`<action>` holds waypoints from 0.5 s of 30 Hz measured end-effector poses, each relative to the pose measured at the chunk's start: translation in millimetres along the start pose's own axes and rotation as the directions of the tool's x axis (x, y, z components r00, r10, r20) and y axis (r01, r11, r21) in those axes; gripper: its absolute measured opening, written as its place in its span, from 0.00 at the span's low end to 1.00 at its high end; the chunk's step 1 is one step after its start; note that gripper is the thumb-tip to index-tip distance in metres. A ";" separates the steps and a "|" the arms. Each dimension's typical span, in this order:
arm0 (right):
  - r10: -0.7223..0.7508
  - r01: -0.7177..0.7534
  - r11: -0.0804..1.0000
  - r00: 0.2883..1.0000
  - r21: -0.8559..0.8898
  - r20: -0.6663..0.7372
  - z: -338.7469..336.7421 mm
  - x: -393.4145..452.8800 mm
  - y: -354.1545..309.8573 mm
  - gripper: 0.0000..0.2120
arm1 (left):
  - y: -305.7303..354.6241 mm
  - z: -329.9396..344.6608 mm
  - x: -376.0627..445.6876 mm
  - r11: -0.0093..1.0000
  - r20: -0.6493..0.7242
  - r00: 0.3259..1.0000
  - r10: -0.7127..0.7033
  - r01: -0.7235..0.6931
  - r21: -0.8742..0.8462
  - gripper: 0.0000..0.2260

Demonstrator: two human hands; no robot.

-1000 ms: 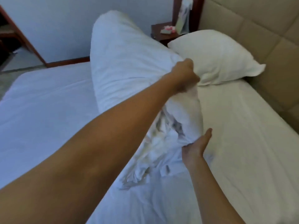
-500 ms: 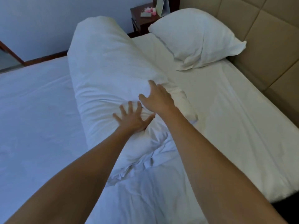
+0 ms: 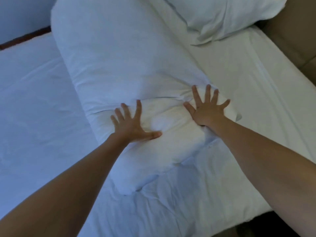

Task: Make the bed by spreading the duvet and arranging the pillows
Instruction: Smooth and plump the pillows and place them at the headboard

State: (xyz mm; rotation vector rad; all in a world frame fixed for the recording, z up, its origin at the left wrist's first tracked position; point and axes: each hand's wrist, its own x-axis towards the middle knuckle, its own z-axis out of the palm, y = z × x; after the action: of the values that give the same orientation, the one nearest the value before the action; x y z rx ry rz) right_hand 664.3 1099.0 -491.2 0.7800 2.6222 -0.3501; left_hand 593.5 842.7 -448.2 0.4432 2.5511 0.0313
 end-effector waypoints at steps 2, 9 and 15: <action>0.061 -0.062 0.997 0.998 0.048 0.028 12.3 13.8 20.0 0.38 | 15.0 9.1 23.7 0.999 0.019 0.999 0.029 -0.030 0.036 0.65; 0.148 -0.148 0.987 0.989 0.063 -0.007 47.4 43.2 22.5 0.39 | 21.6 49.2 84.2 0.992 0.009 0.997 0.078 -0.078 0.097 0.66; 0.130 -0.131 0.991 0.991 0.017 0.037 60.8 80.8 15.0 0.40 | 16.8 65.1 122.6 0.993 0.016 0.999 0.051 -0.052 0.101 0.63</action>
State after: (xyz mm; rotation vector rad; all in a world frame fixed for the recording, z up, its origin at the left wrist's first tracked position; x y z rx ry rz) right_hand 627.8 1128.7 -582.0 0.9371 2.5221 -0.3492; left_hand 534.8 893.2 -564.6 0.5469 2.5356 -0.0829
